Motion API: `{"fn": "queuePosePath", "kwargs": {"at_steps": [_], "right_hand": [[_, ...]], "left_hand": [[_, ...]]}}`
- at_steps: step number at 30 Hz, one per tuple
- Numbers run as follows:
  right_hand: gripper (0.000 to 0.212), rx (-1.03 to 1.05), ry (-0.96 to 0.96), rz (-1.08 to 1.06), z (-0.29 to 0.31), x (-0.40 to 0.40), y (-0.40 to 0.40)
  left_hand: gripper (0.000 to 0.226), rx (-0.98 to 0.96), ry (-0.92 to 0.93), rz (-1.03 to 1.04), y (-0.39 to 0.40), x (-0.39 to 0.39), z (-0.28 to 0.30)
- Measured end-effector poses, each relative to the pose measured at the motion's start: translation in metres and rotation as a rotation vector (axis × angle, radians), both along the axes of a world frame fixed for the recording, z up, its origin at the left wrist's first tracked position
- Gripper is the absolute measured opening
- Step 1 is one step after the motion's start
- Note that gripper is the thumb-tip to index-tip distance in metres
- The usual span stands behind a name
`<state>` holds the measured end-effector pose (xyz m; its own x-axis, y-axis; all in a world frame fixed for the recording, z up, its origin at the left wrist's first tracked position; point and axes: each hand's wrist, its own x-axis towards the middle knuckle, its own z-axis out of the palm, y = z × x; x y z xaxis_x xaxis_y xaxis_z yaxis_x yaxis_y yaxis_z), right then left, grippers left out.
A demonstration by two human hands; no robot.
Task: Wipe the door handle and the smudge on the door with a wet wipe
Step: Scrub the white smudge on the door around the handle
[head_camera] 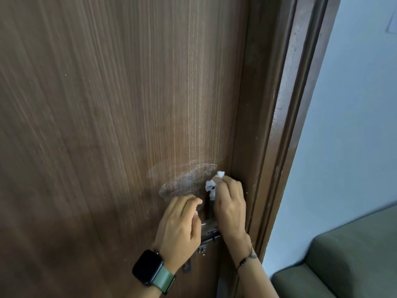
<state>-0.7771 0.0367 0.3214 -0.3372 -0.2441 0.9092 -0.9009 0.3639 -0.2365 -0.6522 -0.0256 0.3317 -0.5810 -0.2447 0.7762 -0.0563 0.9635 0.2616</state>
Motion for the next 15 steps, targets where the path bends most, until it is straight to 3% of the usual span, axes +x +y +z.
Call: {"fn": "queuePosePath", "kwargs": {"at_steps": [5, 10, 15], "right_hand": [[0.021, -0.215, 0.035, -0.068, 0.031, -0.009, 0.001], [0.016, -0.217, -0.008, -0.069, 0.013, -0.009, -0.019], [0.012, -0.075, -0.007, 0.041, -0.014, 0.001, -0.014]], "left_hand": [[0.022, -0.004, -0.019, 0.009, 0.000, 0.004, -0.002], [0.021, 0.004, -0.011, 0.011, 0.001, 0.010, -0.003], [0.020, 0.011, -0.014, 0.020, 0.002, 0.015, -0.007]]}}
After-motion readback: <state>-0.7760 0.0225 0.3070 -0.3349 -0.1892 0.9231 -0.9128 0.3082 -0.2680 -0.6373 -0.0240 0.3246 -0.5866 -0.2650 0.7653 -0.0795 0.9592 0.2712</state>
